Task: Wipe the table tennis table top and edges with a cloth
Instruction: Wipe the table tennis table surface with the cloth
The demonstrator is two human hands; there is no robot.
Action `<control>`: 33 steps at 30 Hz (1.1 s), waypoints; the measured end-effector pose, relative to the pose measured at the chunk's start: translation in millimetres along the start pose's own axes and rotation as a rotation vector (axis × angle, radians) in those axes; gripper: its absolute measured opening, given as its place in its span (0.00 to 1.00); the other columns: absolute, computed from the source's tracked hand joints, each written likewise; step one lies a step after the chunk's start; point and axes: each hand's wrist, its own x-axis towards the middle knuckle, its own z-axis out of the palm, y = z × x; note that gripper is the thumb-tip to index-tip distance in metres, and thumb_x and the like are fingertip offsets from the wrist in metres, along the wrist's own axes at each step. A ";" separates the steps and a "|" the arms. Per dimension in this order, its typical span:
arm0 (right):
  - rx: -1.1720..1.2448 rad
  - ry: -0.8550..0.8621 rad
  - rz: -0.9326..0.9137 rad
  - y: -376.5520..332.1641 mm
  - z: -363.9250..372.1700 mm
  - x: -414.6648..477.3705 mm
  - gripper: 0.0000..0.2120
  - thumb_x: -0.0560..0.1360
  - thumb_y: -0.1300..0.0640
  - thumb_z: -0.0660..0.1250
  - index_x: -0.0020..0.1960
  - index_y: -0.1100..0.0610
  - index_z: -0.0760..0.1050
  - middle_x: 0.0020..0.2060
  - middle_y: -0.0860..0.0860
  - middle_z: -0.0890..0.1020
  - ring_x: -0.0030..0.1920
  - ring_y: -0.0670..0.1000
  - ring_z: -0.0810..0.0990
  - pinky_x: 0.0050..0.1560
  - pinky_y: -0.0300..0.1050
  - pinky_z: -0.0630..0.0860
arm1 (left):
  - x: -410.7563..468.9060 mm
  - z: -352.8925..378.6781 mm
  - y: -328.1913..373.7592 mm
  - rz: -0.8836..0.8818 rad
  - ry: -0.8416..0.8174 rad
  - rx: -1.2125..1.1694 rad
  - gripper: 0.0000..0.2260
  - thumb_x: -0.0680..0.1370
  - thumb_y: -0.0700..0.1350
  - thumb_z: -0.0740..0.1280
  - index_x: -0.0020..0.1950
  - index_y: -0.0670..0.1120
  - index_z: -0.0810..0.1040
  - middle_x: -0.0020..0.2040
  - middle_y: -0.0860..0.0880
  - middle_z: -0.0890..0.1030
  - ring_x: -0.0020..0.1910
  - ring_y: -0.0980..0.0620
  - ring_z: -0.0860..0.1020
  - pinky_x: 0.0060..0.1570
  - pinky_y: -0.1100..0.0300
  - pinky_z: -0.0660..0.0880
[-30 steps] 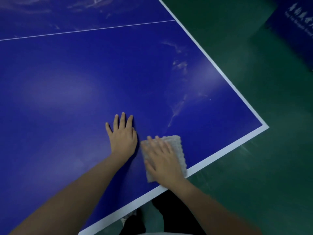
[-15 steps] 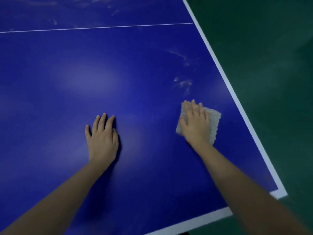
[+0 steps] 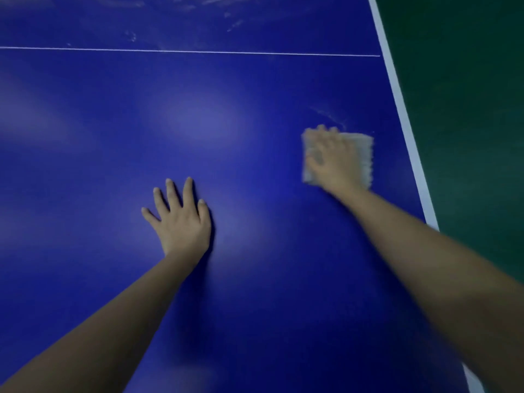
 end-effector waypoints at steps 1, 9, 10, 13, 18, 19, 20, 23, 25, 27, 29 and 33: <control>0.029 0.007 0.080 28.2 -2.1 4.5 0.25 0.79 0.51 0.51 0.75 0.53 0.57 0.75 0.55 0.61 0.74 0.58 0.58 0.72 0.55 0.55 | 1.0 2.7 2.1 -0.009 -0.004 0.019 0.23 0.81 0.50 0.50 0.76 0.52 0.54 0.77 0.45 0.52 0.75 0.42 0.46 0.69 0.38 0.42; -0.016 -0.049 -0.421 -55.1 12.5 -107.9 0.27 0.76 0.49 0.51 0.74 0.54 0.59 0.71 0.56 0.67 0.71 0.59 0.64 0.71 0.57 0.55 | 4.0 7.1 -2.2 -0.028 -0.007 0.055 0.26 0.77 0.55 0.46 0.76 0.54 0.54 0.77 0.44 0.54 0.75 0.43 0.47 0.69 0.38 0.42; 0.031 -0.101 -0.562 -64.4 13.2 -127.2 0.27 0.76 0.47 0.53 0.74 0.52 0.59 0.72 0.54 0.67 0.72 0.57 0.62 0.72 0.56 0.53 | 4.6 7.3 -2.7 -0.031 -0.006 0.061 0.26 0.77 0.55 0.45 0.76 0.54 0.55 0.77 0.44 0.54 0.75 0.43 0.47 0.69 0.38 0.43; 0.032 -0.111 -0.740 -45.9 7.5 -104.0 0.26 0.76 0.46 0.54 0.73 0.49 0.63 0.71 0.50 0.69 0.71 0.54 0.65 0.72 0.53 0.57 | 4.7 7.4 -3.6 -0.027 0.014 0.079 0.27 0.76 0.55 0.46 0.75 0.54 0.56 0.76 0.43 0.56 0.75 0.42 0.49 0.69 0.37 0.45; -0.102 0.034 -0.039 56.7 -17.6 55.1 0.21 0.77 0.54 0.48 0.69 0.55 0.63 0.65 0.57 0.71 0.64 0.60 0.70 0.61 0.54 0.67 | 4.1 5.9 -4.1 -0.024 0.023 0.088 0.27 0.76 0.56 0.45 0.75 0.53 0.59 0.75 0.42 0.58 0.75 0.41 0.51 0.68 0.37 0.47; -0.017 0.049 0.141 77.6 -20.3 74.7 0.22 0.79 0.54 0.48 0.73 0.56 0.60 0.70 0.58 0.67 0.69 0.61 0.65 0.66 0.55 0.62 | 4.4 5.5 -3.4 -0.026 0.023 0.092 0.28 0.75 0.56 0.45 0.75 0.52 0.59 0.75 0.42 0.59 0.74 0.41 0.51 0.68 0.37 0.47; 0.067 0.058 0.288 89.1 -20.5 86.9 0.24 0.80 0.53 0.48 0.75 0.56 0.56 0.74 0.58 0.61 0.73 0.60 0.59 0.71 0.56 0.57 | 4.3 4.8 -3.0 -0.029 0.024 0.095 0.28 0.75 0.56 0.45 0.75 0.52 0.60 0.75 0.41 0.59 0.74 0.40 0.52 0.68 0.37 0.48; 0.178 0.089 0.546 62.4 -12.1 93.6 0.27 0.81 0.50 0.47 0.78 0.55 0.49 0.77 0.57 0.53 0.76 0.59 0.49 0.75 0.59 0.47 | 3.7 3.9 -2.4 -0.034 0.020 0.097 0.28 0.75 0.56 0.45 0.75 0.52 0.61 0.74 0.41 0.60 0.74 0.40 0.53 0.67 0.37 0.49; 0.176 0.130 0.531 9.7 1.3 82.3 0.27 0.80 0.49 0.48 0.77 0.56 0.50 0.77 0.57 0.53 0.76 0.60 0.49 0.74 0.59 0.47 | 4.6 4.6 -4.2 -0.037 0.011 0.102 0.28 0.75 0.56 0.45 0.75 0.52 0.61 0.74 0.41 0.61 0.74 0.41 0.53 0.67 0.37 0.49; 0.183 0.146 0.407 -56.4 15.3 63.9 0.28 0.79 0.48 0.51 0.77 0.55 0.53 0.76 0.58 0.54 0.76 0.60 0.50 0.73 0.58 0.46 | 5.1 5.8 -5.5 -0.040 0.003 0.110 0.28 0.75 0.57 0.45 0.75 0.53 0.60 0.75 0.42 0.61 0.74 0.41 0.53 0.67 0.36 0.49; 0.235 0.132 0.190 -117.5 24.7 59.9 0.28 0.78 0.48 0.53 0.76 0.54 0.55 0.76 0.56 0.55 0.76 0.59 0.50 0.73 0.57 0.44 | 6.2 6.1 -4.9 -0.050 0.000 0.110 0.28 0.75 0.57 0.45 0.75 0.54 0.60 0.75 0.43 0.61 0.74 0.42 0.54 0.67 0.37 0.50; 0.207 -0.015 -0.140 -147.2 17.6 122.9 0.27 0.79 0.46 0.52 0.76 0.51 0.55 0.76 0.52 0.56 0.76 0.56 0.51 0.74 0.54 0.44 | 6.4 5.3 -4.2 -0.070 -0.001 0.101 0.29 0.74 0.59 0.44 0.75 0.56 0.59 0.75 0.44 0.60 0.75 0.44 0.53 0.69 0.39 0.49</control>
